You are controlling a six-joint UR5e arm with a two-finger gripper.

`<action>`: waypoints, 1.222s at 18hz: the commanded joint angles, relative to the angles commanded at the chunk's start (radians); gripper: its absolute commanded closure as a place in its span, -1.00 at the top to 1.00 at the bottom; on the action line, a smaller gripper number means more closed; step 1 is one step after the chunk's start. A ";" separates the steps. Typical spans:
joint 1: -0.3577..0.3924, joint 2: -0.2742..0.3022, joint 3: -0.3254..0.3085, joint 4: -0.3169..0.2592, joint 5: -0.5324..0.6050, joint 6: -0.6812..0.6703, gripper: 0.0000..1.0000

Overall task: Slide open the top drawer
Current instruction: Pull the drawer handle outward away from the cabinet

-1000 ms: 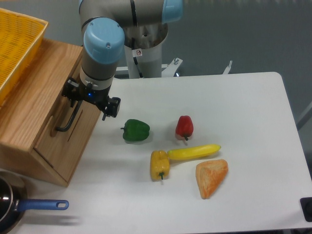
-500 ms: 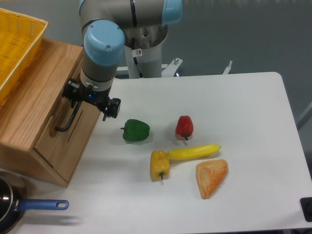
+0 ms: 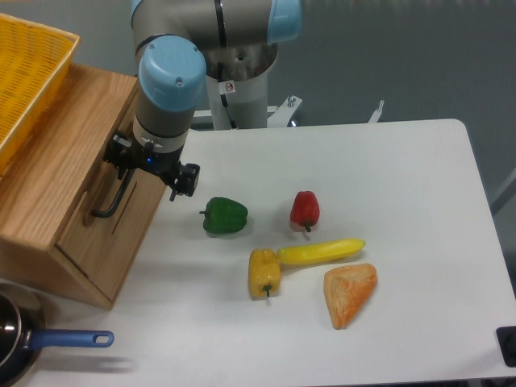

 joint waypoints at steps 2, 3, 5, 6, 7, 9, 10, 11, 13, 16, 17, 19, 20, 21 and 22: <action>0.002 -0.002 0.002 0.002 0.000 0.002 1.00; 0.002 -0.002 0.002 0.002 0.002 0.002 1.00; 0.006 -0.003 0.006 0.002 0.002 0.002 1.00; 0.009 -0.003 0.008 0.002 0.002 0.003 1.00; 0.012 -0.003 0.012 0.002 0.002 0.006 1.00; 0.017 -0.009 0.020 0.002 0.002 0.006 1.00; 0.017 -0.011 0.021 0.002 0.003 0.008 1.00; 0.017 -0.011 0.023 0.005 0.003 0.008 1.00; 0.031 -0.015 0.023 0.005 0.003 0.008 1.00; 0.037 -0.015 0.025 0.008 0.005 0.009 1.00; 0.043 -0.015 0.025 0.008 0.012 0.014 1.00; 0.054 -0.015 0.025 0.006 0.018 0.029 1.00; 0.058 -0.015 0.025 0.006 0.020 0.031 1.00; 0.063 -0.015 0.025 0.006 0.021 0.032 1.00; 0.067 -0.014 0.025 0.006 0.025 0.032 1.00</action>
